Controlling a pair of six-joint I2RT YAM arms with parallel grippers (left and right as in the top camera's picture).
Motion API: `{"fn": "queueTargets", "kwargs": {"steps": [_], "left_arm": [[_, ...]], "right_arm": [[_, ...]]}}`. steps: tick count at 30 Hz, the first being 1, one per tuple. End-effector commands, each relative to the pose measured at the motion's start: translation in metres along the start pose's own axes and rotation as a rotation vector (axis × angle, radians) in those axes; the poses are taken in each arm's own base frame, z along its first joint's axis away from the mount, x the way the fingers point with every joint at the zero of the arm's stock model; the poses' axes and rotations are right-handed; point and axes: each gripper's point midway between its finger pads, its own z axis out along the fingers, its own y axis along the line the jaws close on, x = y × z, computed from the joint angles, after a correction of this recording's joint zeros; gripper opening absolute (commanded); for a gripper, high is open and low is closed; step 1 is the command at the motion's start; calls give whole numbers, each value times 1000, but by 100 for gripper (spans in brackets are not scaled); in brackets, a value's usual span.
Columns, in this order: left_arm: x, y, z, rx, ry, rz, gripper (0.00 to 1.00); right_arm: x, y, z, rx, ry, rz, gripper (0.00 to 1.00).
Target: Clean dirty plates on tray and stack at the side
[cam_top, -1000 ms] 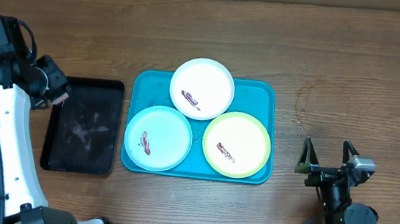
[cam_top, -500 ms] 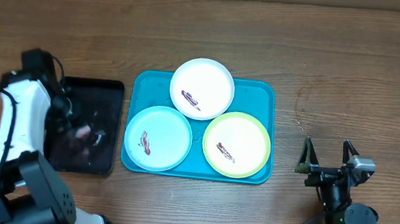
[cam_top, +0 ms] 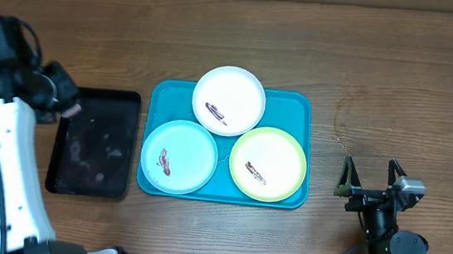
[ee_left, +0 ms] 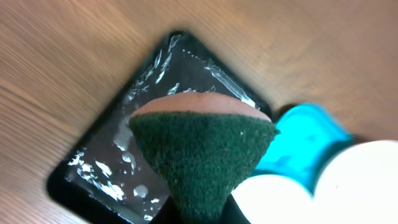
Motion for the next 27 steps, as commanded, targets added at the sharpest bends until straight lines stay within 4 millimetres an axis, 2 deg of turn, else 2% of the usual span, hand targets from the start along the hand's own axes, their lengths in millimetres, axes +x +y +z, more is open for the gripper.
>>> {"fn": "queueTargets", "kwargs": {"steps": [1, 3, 6, 8, 14, 15, 17, 19, 21, 27], "left_arm": [[43, 16, 55, -58, 153, 13, 4], [50, 22, 64, -69, 175, 4, 4], [43, 17, 52, -32, 171, -11, 4], [33, 6, 32, 14, 157, 0, 4], [0, -25, -50, 120, 75, 35, 4], [-3, -27, -61, 123, 60, 40, 4], [-7, -27, -70, 109, 32, 64, 4], [-7, -21, -66, 62, 28, 71, 4], [2, -12, -49, -1, 55, 82, 4], [46, 6, 38, -60, 167, 101, 4]], "right_arm": [[1, -2, 0, 10, -7, -4, 100], [1, -2, 0, 10, -7, -4, 100], [1, -2, 0, 10, -7, -4, 100], [1, -2, 0, 10, -7, -4, 100], [1, -2, 0, 10, -7, -4, 100], [1, -2, 0, 10, -7, -4, 100], [1, -2, 0, 10, -7, -4, 100], [1, -2, 0, 10, -7, -4, 100], [1, -2, 0, 10, -7, -4, 100], [1, -2, 0, 10, -7, -4, 100]]}}
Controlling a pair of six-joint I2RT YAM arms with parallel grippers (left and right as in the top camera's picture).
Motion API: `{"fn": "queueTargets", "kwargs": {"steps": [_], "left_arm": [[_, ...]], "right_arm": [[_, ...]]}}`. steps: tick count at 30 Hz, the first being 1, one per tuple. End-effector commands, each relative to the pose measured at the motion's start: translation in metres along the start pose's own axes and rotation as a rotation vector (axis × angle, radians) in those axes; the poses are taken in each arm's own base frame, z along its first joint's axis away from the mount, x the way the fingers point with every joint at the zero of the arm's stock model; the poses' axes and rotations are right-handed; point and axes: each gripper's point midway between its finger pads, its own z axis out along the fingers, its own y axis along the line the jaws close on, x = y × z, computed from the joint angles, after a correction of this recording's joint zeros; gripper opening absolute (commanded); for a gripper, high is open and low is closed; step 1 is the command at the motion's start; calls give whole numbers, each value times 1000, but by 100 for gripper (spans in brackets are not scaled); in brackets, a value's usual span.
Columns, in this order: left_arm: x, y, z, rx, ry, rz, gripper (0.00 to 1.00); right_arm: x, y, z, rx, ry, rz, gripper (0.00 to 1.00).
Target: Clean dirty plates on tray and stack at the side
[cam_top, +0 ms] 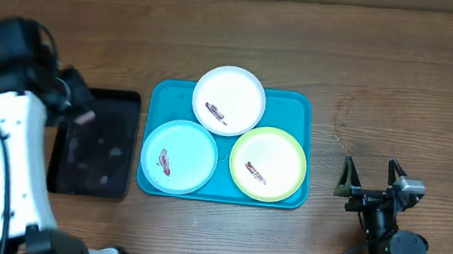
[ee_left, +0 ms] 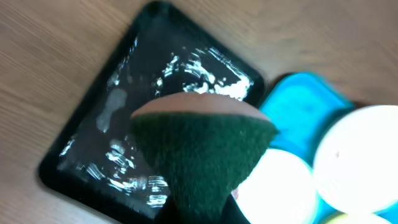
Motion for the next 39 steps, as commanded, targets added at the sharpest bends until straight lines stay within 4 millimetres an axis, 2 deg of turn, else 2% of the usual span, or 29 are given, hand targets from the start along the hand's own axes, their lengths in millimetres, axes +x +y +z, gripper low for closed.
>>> {"fn": "queueTargets", "kwargs": {"steps": [1, 3, 6, 9, 13, 15, 16, 18, 23, 25, 27, 29, 31, 33, 36, 39], "left_arm": [[34, 20, 49, -74, 110, 5, 4], [39, 25, 55, -84, 123, -34, 4], [31, 25, 43, -79, 106, -46, 4], [16, 21, 12, -72, 80, -49, 4], [-1, 8, -40, -48, 23, -12, 4], [-5, 6, -52, -61, -2, 6, 4], [-5, 10, -51, -94, -13, 14, 4], [-1, 19, -35, -167, -8, -1, 4], [44, 30, 57, -193, 113, -15, 4], [60, 39, 75, -215, 166, -18, 4], [62, 42, 77, -224, 184, -16, 4], [56, 40, 67, -219, 178, 6, 4], [43, 35, 46, -210, 159, 20, 4], [27, 26, 16, -193, 126, 21, 4], [13, -1, -29, -90, 90, 27, 4], [14, -43, -68, 106, 86, 79, 4]], "right_arm": [[1, -2, 0, 9, -7, -4, 100], [1, -2, 0, 9, -7, -4, 100], [1, -2, 0, 9, -7, -4, 100], [1, -2, 0, 9, -7, -4, 100], [1, -2, 0, 9, -7, -4, 100], [1, -2, 0, 9, -7, -4, 100], [1, -2, 0, 9, -7, -4, 100], [1, -2, 0, 9, -7, -4, 100], [1, -2, 0, 9, -7, -4, 100], [1, -2, 0, 9, -7, -4, 100], [1, -2, 0, 9, -7, -4, 100], [1, -2, 0, 9, -7, -4, 100], [1, -2, 0, 9, -7, -4, 100], [1, -2, 0, 9, -7, -4, 100], [1, -2, 0, 9, -7, -4, 100], [1, -2, 0, 9, -7, -4, 100]]}}
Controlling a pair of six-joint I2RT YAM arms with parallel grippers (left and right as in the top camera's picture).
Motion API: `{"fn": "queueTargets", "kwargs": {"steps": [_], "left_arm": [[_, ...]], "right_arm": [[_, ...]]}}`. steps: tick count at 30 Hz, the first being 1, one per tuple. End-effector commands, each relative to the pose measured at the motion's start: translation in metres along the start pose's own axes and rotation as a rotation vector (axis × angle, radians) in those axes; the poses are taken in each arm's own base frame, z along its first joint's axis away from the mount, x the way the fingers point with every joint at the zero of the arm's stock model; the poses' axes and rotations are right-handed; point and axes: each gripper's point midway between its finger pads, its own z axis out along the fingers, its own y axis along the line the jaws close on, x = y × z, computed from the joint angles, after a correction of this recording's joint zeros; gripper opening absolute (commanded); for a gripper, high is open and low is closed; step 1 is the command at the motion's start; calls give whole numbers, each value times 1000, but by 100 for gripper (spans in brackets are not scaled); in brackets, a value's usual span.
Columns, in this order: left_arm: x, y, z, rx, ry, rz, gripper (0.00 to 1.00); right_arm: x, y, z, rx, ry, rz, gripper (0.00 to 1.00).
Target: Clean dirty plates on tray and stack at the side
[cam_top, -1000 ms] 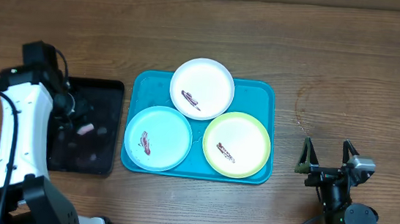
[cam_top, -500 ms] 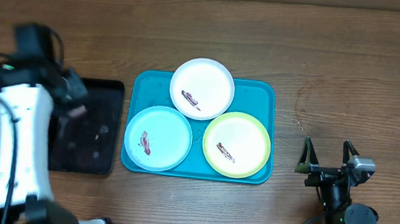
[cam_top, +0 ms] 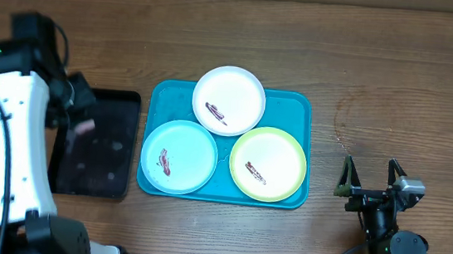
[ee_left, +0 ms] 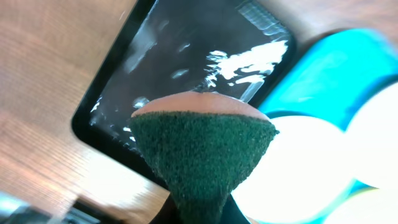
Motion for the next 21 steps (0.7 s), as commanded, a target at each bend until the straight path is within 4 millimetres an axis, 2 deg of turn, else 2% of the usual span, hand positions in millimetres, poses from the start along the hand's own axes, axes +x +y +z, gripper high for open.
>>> {"fn": "queueTargets", "kwargs": {"steps": [1, 4, 7, 11, 14, 19, 21], "left_arm": [[8, -49, -51, 254, -43, 97, 4], [28, -76, -55, 332, 8, 165, 4], [59, -92, -36, 299, 93, 256, 4], [105, -116, 9, 253, 206, 339, 5], [137, -133, 52, 240, 249, 367, 4], [164, -149, 101, 259, 241, 353, 4], [166, -153, 111, 268, 212, 372, 4]], "right_arm": [[1, -2, 0, 10, -7, -5, 100], [1, -2, 0, 10, -7, -5, 100], [1, -2, 0, 10, -7, -5, 100], [1, -2, 0, 10, -7, -5, 100], [1, -2, 0, 10, -7, -5, 100], [1, -2, 0, 10, -7, -5, 100], [1, -2, 0, 10, -7, -5, 100]]}}
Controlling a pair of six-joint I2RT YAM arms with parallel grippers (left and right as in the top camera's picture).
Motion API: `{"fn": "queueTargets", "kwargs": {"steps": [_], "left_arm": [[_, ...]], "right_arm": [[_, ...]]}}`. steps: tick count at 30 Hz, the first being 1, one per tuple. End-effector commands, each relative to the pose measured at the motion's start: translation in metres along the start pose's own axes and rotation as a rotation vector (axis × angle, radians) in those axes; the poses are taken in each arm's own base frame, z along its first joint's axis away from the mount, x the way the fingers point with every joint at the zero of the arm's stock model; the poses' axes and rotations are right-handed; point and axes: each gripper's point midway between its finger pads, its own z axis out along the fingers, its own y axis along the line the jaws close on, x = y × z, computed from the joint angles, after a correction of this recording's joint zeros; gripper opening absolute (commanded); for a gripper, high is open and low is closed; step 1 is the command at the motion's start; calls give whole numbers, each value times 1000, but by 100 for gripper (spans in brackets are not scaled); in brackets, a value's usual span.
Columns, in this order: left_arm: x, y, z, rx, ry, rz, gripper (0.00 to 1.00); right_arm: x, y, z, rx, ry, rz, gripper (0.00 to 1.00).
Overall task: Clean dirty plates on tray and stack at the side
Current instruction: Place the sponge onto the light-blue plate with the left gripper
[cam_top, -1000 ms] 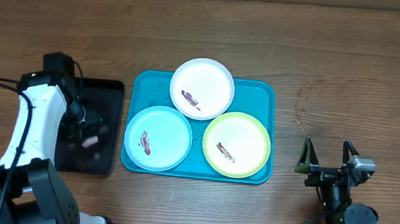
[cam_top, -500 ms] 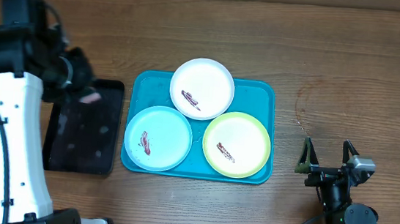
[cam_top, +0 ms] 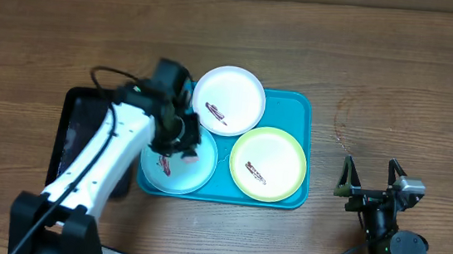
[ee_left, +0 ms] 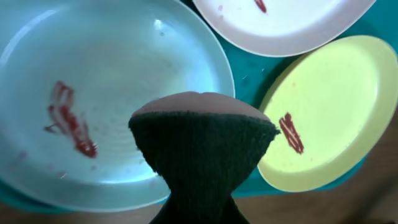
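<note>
A teal tray (cam_top: 295, 109) holds three plates, each with a red-brown smear: white (cam_top: 229, 101) at the back, light blue (cam_top: 202, 166) front left, yellow-green (cam_top: 268, 163) front right. My left gripper (cam_top: 177, 135) hangs over the blue plate, shut on a sponge (ee_left: 203, 143) with a dark green scouring face and a pinkish back. In the left wrist view the sponge covers the near part of the blue plate (ee_left: 112, 81), whose smear (ee_left: 68, 118) lies to its left. My right gripper (cam_top: 369, 176) stands open on the table right of the tray.
A black shallow tray (cam_top: 77, 121) lies left of the teal tray, partly under my left arm. Bare wooden table (cam_top: 382, 67) surrounds both trays. The yellow-green plate (ee_left: 323, 106) and white plate (ee_left: 286, 25) border the blue one closely.
My left gripper, still shut on the sponge, has moved right from over the black tray to over the light blue plate. The right arm has not moved.
The left gripper held the sponge over the black tray's left side, then over its middle with wet patches showing below, then still above it. Now the sponge is over the light blue plate. The plates keep their smears.
</note>
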Motion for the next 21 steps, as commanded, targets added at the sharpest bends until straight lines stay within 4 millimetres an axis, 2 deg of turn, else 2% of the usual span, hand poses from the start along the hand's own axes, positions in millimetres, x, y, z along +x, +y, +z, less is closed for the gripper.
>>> {"fn": "queueTargets", "kwargs": {"steps": [1, 4, 7, 11, 15, 16, 17, 19, 20, 21], "left_arm": [[2, 4, 16, -27, -32, -42, 5], [-4, 28, 24, -142, -101, -135, 4], [-4, 40, 31, -184, -127, -184, 4], [2, 45, 44, -174, -121, -182, 4], [13, 38, 57, -109, -82, -177, 4], [12, 38, 57, -109, -84, -176, 8], [11, 38, 57, -107, -88, -166, 24], [10, 37, 57, -104, -93, -160, 66], [9, 36, 57, -102, -96, -159, 78], [7, 36, 57, -100, -103, -150, 83]], "right_arm": [[1, -2, 0, 10, -7, -4, 100], [1, -2, 0, 10, -7, -4, 100], [1, -2, 0, 10, -7, -4, 100], [1, -2, 0, 10, -7, -4, 100], [1, -2, 0, 10, -7, -4, 100], [1, -2, 0, 10, -7, -4, 100], [1, -2, 0, 10, -7, -4, 100], [1, -2, 0, 10, -7, -4, 100], [1, -2, 0, 10, -7, -4, 100], [1, -2, 0, 10, -7, -4, 100]]}}
